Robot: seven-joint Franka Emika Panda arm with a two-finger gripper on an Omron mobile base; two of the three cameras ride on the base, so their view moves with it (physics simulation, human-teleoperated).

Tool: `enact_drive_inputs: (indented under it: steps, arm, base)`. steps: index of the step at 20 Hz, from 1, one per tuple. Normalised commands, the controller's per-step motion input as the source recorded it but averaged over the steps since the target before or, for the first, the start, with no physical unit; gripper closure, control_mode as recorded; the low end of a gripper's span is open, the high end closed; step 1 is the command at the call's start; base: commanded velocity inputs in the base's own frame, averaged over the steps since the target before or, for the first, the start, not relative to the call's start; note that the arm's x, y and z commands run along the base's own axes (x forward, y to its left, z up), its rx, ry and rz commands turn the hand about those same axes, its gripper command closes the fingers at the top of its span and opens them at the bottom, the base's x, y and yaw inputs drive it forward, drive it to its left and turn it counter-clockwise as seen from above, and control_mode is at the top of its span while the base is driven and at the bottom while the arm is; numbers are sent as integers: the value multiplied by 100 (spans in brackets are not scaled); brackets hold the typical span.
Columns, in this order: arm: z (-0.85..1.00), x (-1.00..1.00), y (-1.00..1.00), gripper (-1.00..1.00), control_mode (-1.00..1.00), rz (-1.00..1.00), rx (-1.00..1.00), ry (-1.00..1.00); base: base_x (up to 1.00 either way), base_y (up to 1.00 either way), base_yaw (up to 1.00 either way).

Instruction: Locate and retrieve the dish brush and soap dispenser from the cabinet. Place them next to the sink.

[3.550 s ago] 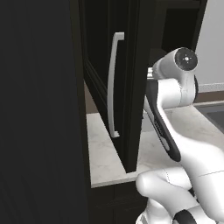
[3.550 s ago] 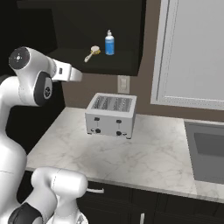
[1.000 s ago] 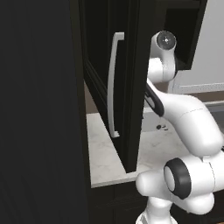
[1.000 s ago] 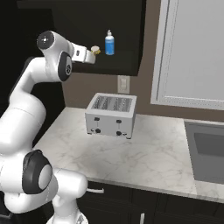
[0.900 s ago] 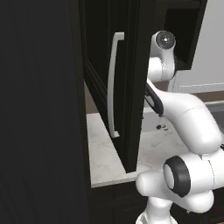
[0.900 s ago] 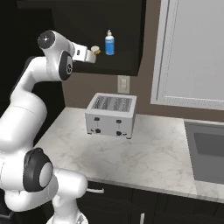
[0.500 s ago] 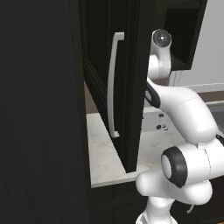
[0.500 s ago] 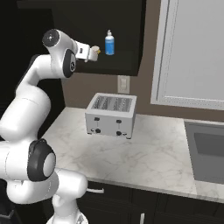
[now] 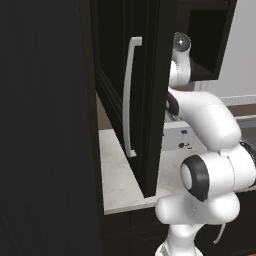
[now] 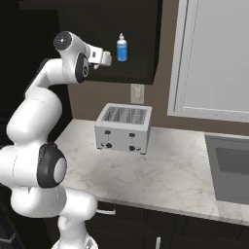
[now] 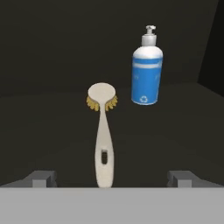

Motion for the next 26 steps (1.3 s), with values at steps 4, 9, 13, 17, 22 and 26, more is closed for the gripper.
enact_drive_inputs:
  steps: [4,9,13,17,22,26]
  arm:
    - [-4,30,0,-100,-100,0,0,2]
    - [-8,27,0,-100,-100,0,0,1]
    - [-10,22,0,-100,-100,0,0,0]
    - [-9,19,0,-100,-100,0,0,0]
    - [-9,17,0,-100,-100,0,0,0]
    - [-9,16,0,-100,-100,0,0,0]
  base:
    - [0,0,0]
    - [0,0,0]
    - [0,0,0]
    - [0,0,0]
    - [0,0,0]
    - [0,0,0]
